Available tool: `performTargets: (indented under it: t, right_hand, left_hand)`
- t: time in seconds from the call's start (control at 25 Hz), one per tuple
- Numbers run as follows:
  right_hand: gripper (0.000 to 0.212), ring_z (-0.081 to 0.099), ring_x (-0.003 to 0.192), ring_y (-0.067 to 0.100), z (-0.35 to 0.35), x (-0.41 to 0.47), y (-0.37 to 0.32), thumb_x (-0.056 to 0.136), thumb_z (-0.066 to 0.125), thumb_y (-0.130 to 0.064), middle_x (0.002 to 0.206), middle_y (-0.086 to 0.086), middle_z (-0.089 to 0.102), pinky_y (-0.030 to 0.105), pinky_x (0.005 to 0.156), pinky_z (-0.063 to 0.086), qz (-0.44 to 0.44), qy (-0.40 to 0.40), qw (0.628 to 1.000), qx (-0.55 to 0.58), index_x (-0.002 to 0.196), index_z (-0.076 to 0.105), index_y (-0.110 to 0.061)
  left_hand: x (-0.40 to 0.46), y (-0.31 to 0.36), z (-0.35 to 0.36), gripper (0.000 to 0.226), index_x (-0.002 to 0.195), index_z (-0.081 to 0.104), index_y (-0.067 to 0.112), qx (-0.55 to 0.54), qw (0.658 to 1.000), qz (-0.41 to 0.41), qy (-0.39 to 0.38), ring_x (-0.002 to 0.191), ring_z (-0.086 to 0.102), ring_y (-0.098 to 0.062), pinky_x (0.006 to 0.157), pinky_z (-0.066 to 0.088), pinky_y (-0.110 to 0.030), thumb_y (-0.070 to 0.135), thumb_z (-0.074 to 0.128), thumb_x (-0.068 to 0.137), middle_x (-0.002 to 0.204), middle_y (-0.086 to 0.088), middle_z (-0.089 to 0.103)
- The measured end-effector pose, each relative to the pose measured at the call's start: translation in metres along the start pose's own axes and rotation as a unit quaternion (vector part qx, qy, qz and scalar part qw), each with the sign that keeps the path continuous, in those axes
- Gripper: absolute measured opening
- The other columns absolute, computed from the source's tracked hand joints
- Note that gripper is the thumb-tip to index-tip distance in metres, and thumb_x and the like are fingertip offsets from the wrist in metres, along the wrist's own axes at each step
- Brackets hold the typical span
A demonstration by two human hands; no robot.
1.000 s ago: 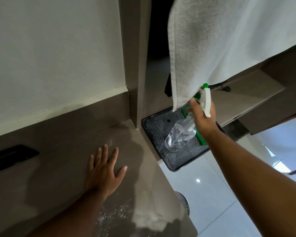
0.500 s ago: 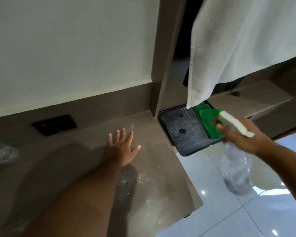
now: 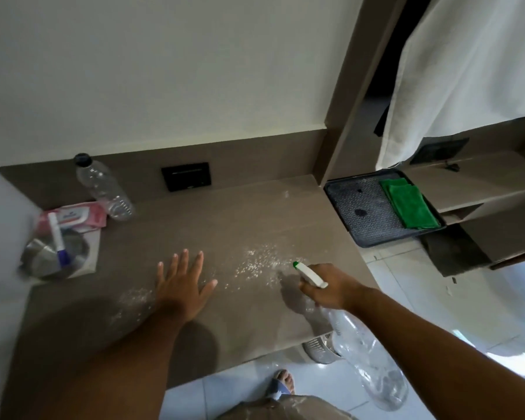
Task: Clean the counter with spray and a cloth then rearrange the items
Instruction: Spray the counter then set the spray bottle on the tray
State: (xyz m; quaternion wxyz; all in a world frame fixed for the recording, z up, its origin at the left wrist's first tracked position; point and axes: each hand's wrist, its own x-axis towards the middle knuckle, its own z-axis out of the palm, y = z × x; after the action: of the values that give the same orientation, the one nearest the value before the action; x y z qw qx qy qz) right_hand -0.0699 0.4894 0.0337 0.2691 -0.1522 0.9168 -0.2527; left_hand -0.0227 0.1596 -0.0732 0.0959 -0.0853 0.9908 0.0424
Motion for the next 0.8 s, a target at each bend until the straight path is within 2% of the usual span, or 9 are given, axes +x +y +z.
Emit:
performTargets:
  t: [0.12,0.28,0.4,0.48,0.56,0.64,0.72,0.8]
  right_hand:
    - [0.028,0.064,0.061,0.018,0.035,0.006,-0.047,0.088,0.056,-0.031,0.059,-0.006,0.059,0.033,0.062,0.054,-0.017,-0.008,0.998,-0.053,0.064,0.055,-0.019]
    - [0.034,0.058,0.058,0.013,0.076,0.003,-0.103,0.091,0.057,-0.036,0.062,-0.008,0.056,0.031,0.067,0.054,-0.065,-0.052,0.994,-0.073,0.06,0.048,-0.024]
    - [0.037,0.053,0.055,0.008,0.108,-0.003,-0.141,0.091,0.052,-0.049,0.061,-0.009,0.053,0.027,0.056,0.045,-0.113,-0.068,0.987,-0.093,0.062,0.046,-0.027]
    - [0.038,0.051,0.052,0.004,0.127,-0.006,-0.161,0.091,0.051,-0.054,0.06,-0.009,0.052,0.023,0.053,0.042,-0.143,-0.065,0.983,-0.09,0.064,0.048,-0.027]
    - [0.036,0.053,0.054,0.006,0.133,-0.009,-0.175,0.091,0.055,-0.05,0.062,-0.006,0.055,0.023,0.051,0.041,-0.157,-0.049,0.984,-0.072,0.067,0.05,-0.024]
    - [0.036,0.062,0.059,0.019,0.132,-0.011,-0.186,0.092,0.057,-0.043,0.067,0.004,0.063,0.032,0.056,0.049,-0.151,-0.019,0.987,-0.046,0.072,0.058,-0.014]
    - [0.038,0.066,0.063,0.026,0.121,-0.009,-0.193,0.092,0.058,-0.04,0.069,0.01,0.067,0.035,0.061,0.054,-0.1,0.041,0.994,-0.028,0.073,0.062,-0.008]
    - [0.039,0.067,0.063,0.025,0.106,-0.005,-0.186,0.091,0.059,-0.043,0.066,0.007,0.067,0.034,0.063,0.055,-0.053,0.088,0.994,-0.031,0.069,0.06,-0.01]
  left_hand:
    - [-0.04,-0.044,0.009,0.085,0.156,0.008,0.027,0.005,0.999,-0.031,0.005,0.151,0.007,-0.033,0.118,-0.003,-0.054,0.074,0.012,0.085,0.164,-0.013,0.008]
    - [-0.095,-0.109,0.029,0.087,0.153,0.026,0.017,-0.046,0.99,-0.133,0.023,0.144,0.026,-0.039,0.116,0.009,-0.058,0.072,0.02,0.085,0.158,-0.019,0.027]
    - [-0.135,-0.15,0.046,0.095,0.145,0.036,-0.002,-0.109,0.966,-0.23,0.051,0.135,0.037,-0.048,0.11,0.02,-0.063,0.069,0.028,0.083,0.148,-0.031,0.038]
    - [-0.147,-0.162,0.047,0.095,0.144,0.035,-0.005,-0.119,0.956,-0.261,0.056,0.136,0.036,-0.047,0.111,0.023,-0.061,0.069,0.032,0.084,0.149,-0.031,0.036]
    - [-0.148,-0.162,0.043,0.092,0.147,0.032,-0.001,-0.103,0.959,-0.259,0.047,0.141,0.03,-0.042,0.114,0.022,-0.058,0.067,0.039,0.086,0.153,-0.026,0.032]
    - [-0.148,-0.16,0.04,0.092,0.148,0.031,0.001,-0.098,0.961,-0.255,0.053,0.143,0.028,-0.04,0.115,0.02,-0.055,0.068,0.04,0.086,0.155,-0.024,0.03]
    - [-0.147,-0.16,0.042,0.093,0.148,0.032,0.001,-0.091,0.961,-0.252,0.062,0.143,0.029,-0.04,0.114,0.021,-0.055,0.07,0.033,0.085,0.155,-0.023,0.031]
    - [-0.148,-0.162,0.046,0.095,0.149,0.031,0.003,-0.089,0.961,-0.253,0.067,0.144,0.027,-0.039,0.115,0.02,-0.055,0.071,0.028,0.085,0.156,-0.022,0.03]
